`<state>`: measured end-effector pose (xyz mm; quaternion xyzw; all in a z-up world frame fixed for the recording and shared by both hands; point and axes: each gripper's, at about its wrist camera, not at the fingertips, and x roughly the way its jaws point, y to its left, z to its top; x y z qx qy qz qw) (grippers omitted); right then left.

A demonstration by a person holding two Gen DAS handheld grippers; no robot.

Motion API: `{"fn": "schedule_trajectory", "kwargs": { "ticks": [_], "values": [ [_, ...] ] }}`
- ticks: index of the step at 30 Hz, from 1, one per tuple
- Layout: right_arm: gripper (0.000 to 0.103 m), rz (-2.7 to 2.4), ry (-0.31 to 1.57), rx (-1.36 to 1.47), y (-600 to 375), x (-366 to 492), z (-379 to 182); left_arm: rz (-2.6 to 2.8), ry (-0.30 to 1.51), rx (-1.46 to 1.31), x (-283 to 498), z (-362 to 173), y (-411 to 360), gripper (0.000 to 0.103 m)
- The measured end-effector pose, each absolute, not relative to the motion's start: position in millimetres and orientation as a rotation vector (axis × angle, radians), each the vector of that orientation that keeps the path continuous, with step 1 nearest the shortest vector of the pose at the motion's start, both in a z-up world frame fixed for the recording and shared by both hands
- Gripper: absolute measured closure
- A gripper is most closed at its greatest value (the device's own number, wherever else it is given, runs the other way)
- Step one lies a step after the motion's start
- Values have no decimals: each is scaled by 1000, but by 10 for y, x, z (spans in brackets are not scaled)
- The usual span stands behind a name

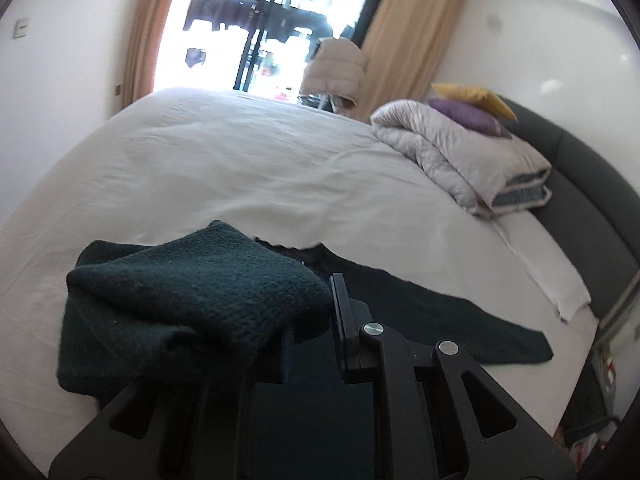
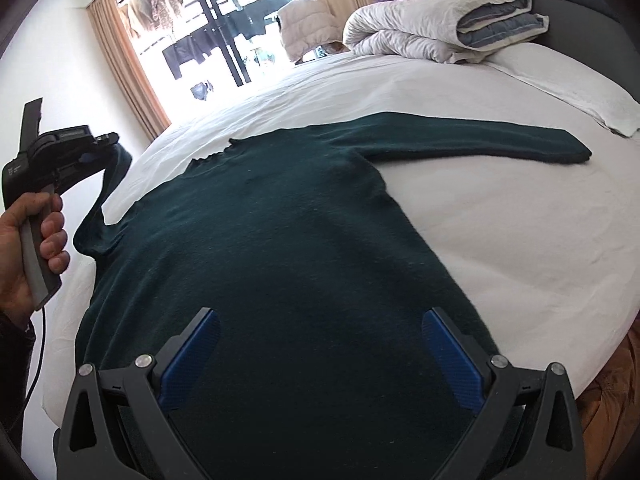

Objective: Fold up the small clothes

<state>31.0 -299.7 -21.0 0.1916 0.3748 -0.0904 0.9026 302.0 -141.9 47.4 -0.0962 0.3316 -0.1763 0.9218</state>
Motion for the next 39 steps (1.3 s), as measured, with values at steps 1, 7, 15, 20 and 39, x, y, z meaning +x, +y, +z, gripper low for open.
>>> {"fn": "schedule_trajectory", "kwargs": {
  "ticks": [1,7,15,20,39],
  "values": [
    [0,-198,777,403,-3060,294,-230,-378,698,-173,2935,328,-1721,88],
    [0,-243,790,427,-3301,261,-304,-385,910,-6,3005,-682,-2637,87],
    [0,-230,782,408,-3227,379,-264,-422,830,25,2584,-510,-1905,86],
    [0,-183,749,343,-3058,571,-72,-368,679,-79,2223,-60,-1108,86],
    [10,161,550,-508,-1121,1988,-17,-182,885,-417,2975,-1015,247,86]
  ]
}}
